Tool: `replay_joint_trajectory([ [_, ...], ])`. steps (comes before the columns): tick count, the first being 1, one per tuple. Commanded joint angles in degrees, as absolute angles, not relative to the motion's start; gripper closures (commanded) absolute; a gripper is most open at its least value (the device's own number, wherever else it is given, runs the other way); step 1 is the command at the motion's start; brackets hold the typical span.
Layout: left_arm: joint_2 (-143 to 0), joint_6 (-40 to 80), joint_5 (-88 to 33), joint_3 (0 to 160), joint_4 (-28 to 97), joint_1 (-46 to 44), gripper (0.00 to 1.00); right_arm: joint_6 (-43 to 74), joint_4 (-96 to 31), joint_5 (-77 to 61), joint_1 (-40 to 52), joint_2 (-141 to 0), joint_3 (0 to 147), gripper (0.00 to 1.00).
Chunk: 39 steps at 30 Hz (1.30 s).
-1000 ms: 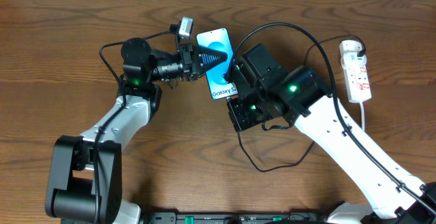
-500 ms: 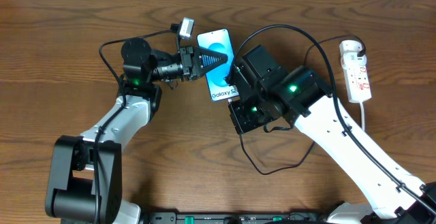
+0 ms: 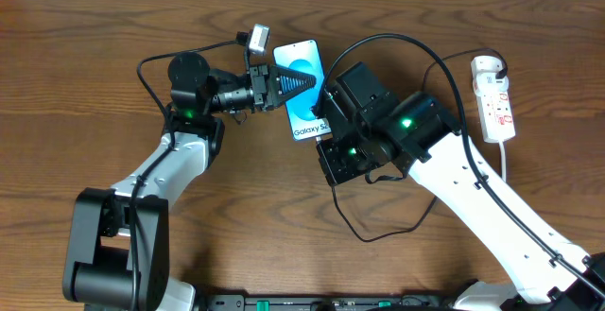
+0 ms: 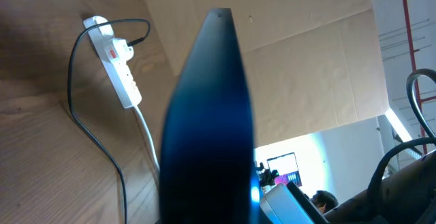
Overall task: Plug charger to phone and switch on socket
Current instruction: 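Push the plug up into the phone's port with the right gripper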
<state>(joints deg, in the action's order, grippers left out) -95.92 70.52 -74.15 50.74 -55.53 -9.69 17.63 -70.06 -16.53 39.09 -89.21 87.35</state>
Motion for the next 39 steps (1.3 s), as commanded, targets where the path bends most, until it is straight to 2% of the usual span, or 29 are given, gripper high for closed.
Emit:
replay_joint_trajectory([
  [1,-95.46,70.61,-73.93,52.25,-56.27,-9.61,0.93,18.44,-69.84,-17.10,38.68,-89.71,87.15,0.99],
  [30,-95.46,71.07,-74.65,51.81,-56.25,-11.11,0.92,18.63,-68.10,-16.86,38.65,-89.71,87.15,0.99],
  [39,-95.46,67.68,-79.79,51.81,-56.27,-11.11,0.93,18.63,-66.54,-10.00,38.65,-89.71,87.15,0.99],
])
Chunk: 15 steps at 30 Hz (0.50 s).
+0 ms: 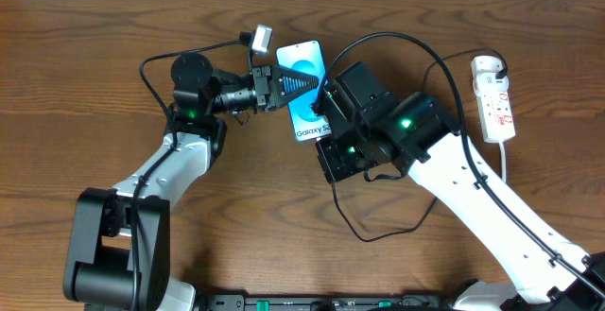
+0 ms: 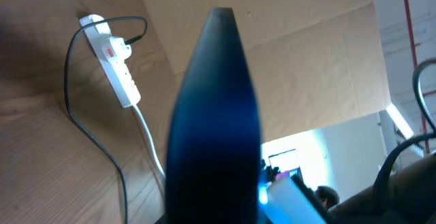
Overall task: Plug charger to phone and switch on socket
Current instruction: 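Push the plug up into the phone's port with the right gripper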
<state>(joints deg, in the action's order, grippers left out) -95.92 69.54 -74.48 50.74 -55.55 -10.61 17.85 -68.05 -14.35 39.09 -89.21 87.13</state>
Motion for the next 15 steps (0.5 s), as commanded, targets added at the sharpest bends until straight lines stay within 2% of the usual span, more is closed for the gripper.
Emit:
replay_joint_trajectory([
  [1,-95.46,67.66,-80.16,51.81,-56.27,-11.11,0.93,18.65,-66.13,-9.63,38.65,-89.71,87.15,0.99],
  [15,-95.46,67.72,-80.38,51.81,-56.27,-11.11,0.93,18.72,-59.86,-9.41,38.68,-89.71,87.15,0.99],
])
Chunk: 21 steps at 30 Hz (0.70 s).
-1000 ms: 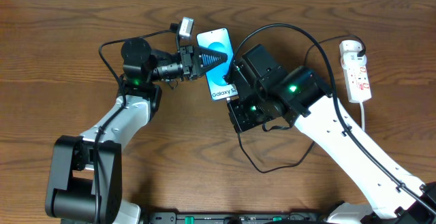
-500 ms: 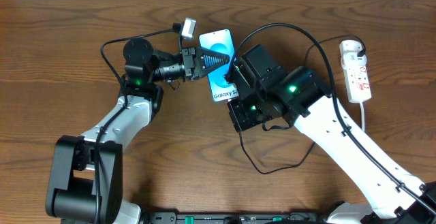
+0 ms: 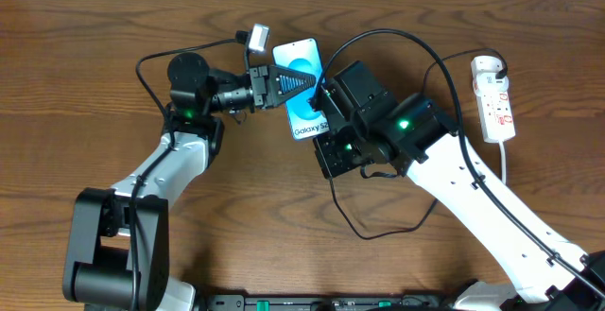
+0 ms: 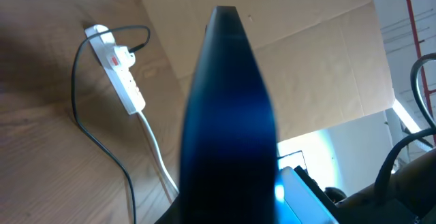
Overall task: Plug charger to phone and switch on socket
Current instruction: 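Push the plug up into the phone's port with the right gripper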
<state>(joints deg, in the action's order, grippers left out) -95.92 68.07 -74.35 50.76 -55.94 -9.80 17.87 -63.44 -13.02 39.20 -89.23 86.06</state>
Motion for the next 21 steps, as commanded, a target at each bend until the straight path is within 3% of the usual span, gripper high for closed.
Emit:
replay_joint_trajectory([
  [1,-95.46,67.72,-80.38,51.81,-56.25,-11.11,0.92,18.98,-59.48,-9.39,38.68,-89.69,87.15,0.99],
  [21,-95.46,67.70,-80.38,51.81,-56.25,-11.11,0.92,19.70,-53.98,-5.02,38.65,-86.56,88.07,0.99],
])
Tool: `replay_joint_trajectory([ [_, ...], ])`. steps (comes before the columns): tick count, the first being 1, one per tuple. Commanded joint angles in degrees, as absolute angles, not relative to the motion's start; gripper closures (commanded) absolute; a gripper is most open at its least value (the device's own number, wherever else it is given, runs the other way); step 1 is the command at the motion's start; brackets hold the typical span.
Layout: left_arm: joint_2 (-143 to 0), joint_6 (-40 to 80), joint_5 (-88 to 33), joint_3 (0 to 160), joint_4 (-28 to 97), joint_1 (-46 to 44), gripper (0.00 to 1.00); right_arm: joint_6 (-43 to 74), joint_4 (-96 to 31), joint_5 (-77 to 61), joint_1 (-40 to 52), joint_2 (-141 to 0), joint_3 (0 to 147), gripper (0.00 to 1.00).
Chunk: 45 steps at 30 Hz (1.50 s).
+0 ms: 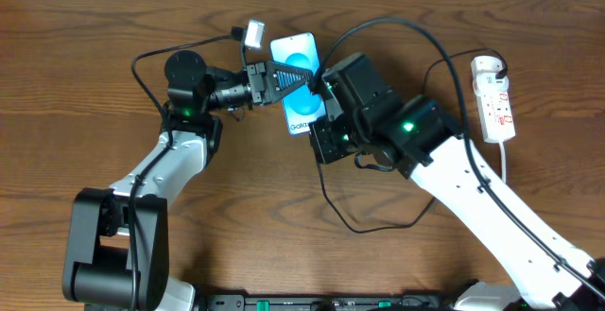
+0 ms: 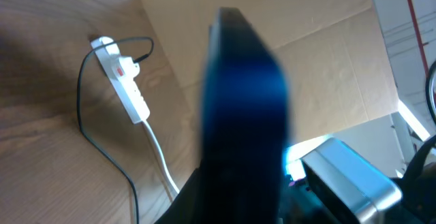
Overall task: Plug charger to phone and switch on socket
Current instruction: 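Push the plug up into the phone's port with the right gripper, then open the right gripper and withdraw it from the plugged cable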
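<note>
The phone [image 1: 295, 75], its blue and white screen lit, is held off the table at the far centre, with my left gripper [image 1: 286, 81] shut on its left edge. In the left wrist view the phone [image 2: 244, 115] fills the middle edge-on as a dark blue slab. My right gripper [image 1: 319, 139] presses against the phone's near end and covers part of the printed name. Its fingers are hidden under the wrist. The black charger cable [image 1: 322, 183] runs up into it; the plug is hidden. The white socket strip [image 1: 495, 96] lies at the right, and its red switch [image 2: 125, 65] shows in the left wrist view.
The black cable loops over the wooden table [image 1: 76, 56] below the right arm [image 1: 473, 183]. Another black lead arcs from the right wrist's top to the strip. A brown cardboard wall [image 2: 306, 60] stands behind the table.
My left gripper and the phone sit slightly farther back and the phone is turned a little. My right gripper has moved up and left, now overlapping the phone's near end.
In all the earlier moments my left gripper held the phone off the table while my right gripper stayed just below its near end, shifting slightly. Now the right gripper has closed in on that end and hides half the printed name.
</note>
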<state>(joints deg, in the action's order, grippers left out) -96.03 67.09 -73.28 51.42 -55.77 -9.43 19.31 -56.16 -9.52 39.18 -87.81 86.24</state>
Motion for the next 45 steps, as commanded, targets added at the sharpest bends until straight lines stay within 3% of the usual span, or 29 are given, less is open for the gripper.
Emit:
replay_joint_trajectory([
  [1,-95.46,67.70,-80.36,51.81,-56.25,-11.11,0.93,19.66,-54.00,-4.99,38.65,-86.56,88.07,0.99],
  [6,-95.46,67.70,-78.59,51.81,-56.25,-11.11,0.93,16.93,-56.53,-4.12,38.50,-84.20,88.38,0.94],
  [10,-95.48,67.70,-74.72,51.81,-56.23,-11.11,0.93,15.57,-61.60,1.93,37.80,-78.19,90.04,0.66],
  [13,-95.46,67.70,-71.18,51.81,-54.63,-11.11,0.93,15.59,-64.75,7.42,37.80,-72.47,90.43,0.55],
  [18,-95.48,67.18,-67.64,51.81,-51.05,-11.11,0.93,18.41,-66.48,8.23,38.13,-66.59,87.90,0.54],
  [24,-95.48,66.83,-67.68,51.81,-51.07,-11.11,0.94,26.39,-64.49,6.26,42.50,-69.38,79.57,0.59],
  [32,-95.48,66.83,-67.70,51.81,-51.05,-11.11,0.93,26.35,-58.08,7.14,46.33,-75.83,77.08,0.48],
  [41,-95.48,66.63,-67.88,51.81,-51.05,-11.11,0.93,26.37,-54.04,6.59,47.46,-83.66,77.08,0.56],
  [45,-95.48,66.63,-67.94,51.81,-51.05,-11.11,0.93,26.37,-53.08,6.94,47.46,-84.42,77.08,0.69],
])
